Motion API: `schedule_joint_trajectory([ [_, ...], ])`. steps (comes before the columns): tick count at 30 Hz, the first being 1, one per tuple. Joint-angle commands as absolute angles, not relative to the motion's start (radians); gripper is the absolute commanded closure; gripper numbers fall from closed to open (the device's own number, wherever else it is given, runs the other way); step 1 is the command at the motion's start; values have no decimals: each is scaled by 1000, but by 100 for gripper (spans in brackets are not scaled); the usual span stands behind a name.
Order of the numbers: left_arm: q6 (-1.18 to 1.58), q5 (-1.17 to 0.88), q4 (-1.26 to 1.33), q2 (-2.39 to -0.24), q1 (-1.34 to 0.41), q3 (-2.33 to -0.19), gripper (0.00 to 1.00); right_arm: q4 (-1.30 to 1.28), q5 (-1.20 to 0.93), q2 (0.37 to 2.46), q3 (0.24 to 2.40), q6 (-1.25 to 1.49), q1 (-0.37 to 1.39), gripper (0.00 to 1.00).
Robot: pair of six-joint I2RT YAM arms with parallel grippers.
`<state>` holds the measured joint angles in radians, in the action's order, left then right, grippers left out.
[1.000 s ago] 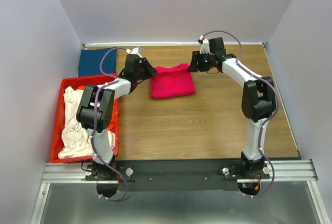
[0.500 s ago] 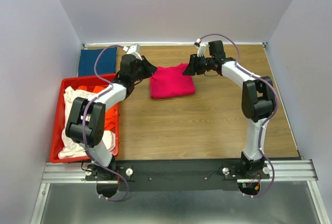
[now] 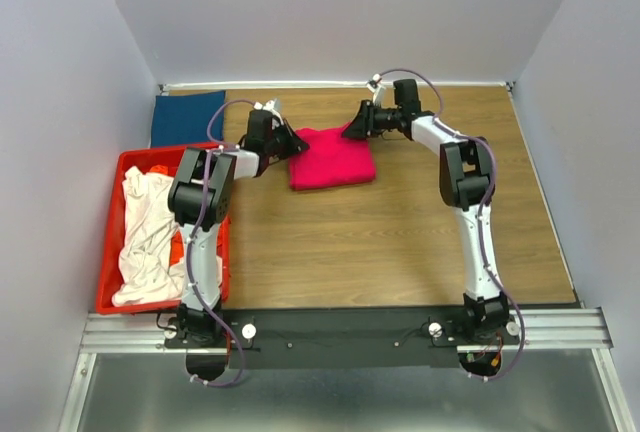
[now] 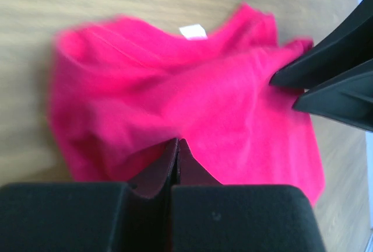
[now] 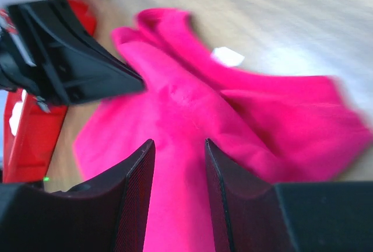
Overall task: Fold and stack the t-shirts
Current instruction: Fold the tshirt
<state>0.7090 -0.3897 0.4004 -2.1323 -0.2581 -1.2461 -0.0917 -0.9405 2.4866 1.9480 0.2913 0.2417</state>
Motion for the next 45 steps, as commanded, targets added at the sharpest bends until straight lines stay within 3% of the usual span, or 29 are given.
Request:
schedule_joint_trajectory([
  [1, 774, -440, 423, -2192, -201, -1344, 98, -22, -986, 2617, 2103, 443, 190, 53],
  [8, 834, -482, 459, -2223, -147, -1322, 97, 120, -988, 2747, 2134, 652, 141, 53],
  [14, 844, -514, 492, -2114, -129, -1276, 95, 155, -1006, 2648, 2053, 692, 130, 52],
  [20, 784, -473, 451, -1962, -182, -1227, 75, 230, -993, 2441, 1851, 699, 135, 50],
  [26, 598, -292, 195, -1970, -278, -1369, 66, 379, -997, 2329, 1709, 771, 141, 50],
  [37, 460, -54, -113, -2203, -356, -1617, 64, 393, -965, 2431, 1697, 769, 176, 50],
  [45, 526, 28, -172, -2206, -295, -1536, 64, 383, -908, 2516, 1672, 770, 153, 50],
])
